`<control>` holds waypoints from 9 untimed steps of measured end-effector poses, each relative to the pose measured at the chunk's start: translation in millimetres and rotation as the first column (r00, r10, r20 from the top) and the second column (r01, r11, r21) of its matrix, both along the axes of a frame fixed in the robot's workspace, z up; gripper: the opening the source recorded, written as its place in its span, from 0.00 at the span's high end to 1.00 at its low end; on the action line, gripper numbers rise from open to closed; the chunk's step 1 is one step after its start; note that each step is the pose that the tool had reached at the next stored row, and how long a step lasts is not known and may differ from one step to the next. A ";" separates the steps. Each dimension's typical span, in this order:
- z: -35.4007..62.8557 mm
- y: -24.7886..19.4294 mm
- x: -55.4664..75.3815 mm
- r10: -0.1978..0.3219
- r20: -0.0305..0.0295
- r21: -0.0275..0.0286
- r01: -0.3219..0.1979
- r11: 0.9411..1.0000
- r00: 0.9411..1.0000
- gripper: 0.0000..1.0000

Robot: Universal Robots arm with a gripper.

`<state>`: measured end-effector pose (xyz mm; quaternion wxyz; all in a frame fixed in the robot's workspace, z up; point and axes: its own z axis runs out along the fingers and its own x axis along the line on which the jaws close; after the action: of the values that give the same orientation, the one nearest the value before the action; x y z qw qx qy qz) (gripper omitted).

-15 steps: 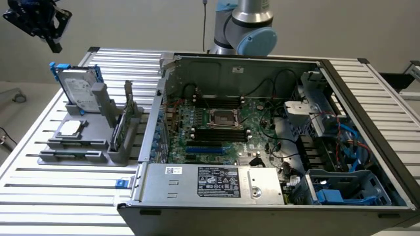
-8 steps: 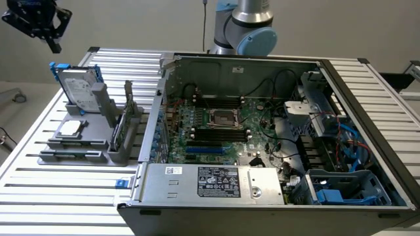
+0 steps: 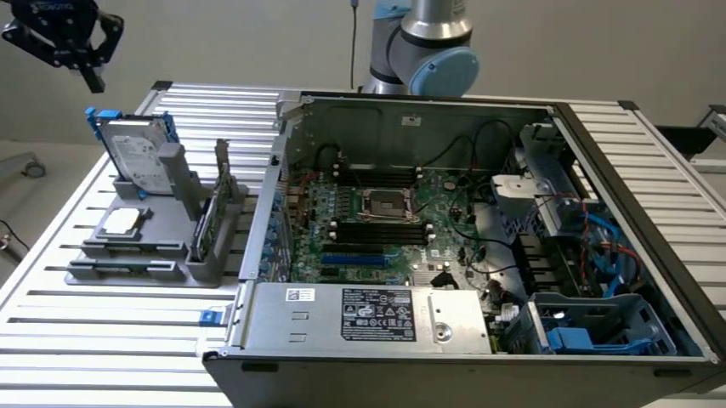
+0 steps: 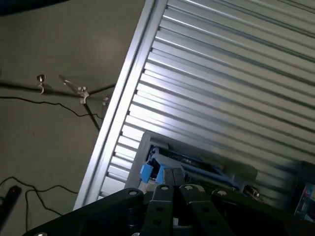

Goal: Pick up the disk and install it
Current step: 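Pick up the disk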

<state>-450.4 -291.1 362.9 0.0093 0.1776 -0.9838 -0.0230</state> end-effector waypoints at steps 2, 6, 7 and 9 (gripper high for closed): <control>-0.1 0.0 0.0 0.036 0.001 0.000 -0.036 0.999 0.999 0.89; -0.2 0.0 0.0 0.109 0.005 0.000 -0.109 0.994 0.994 0.89; -0.2 0.0 0.0 0.127 0.005 0.000 -0.127 0.992 0.992 0.89; -0.4 0.0 0.0 0.163 0.007 0.000 -0.163 0.987 0.987 0.89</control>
<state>-450.4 -291.1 362.5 0.0079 0.2574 -0.9660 -0.0216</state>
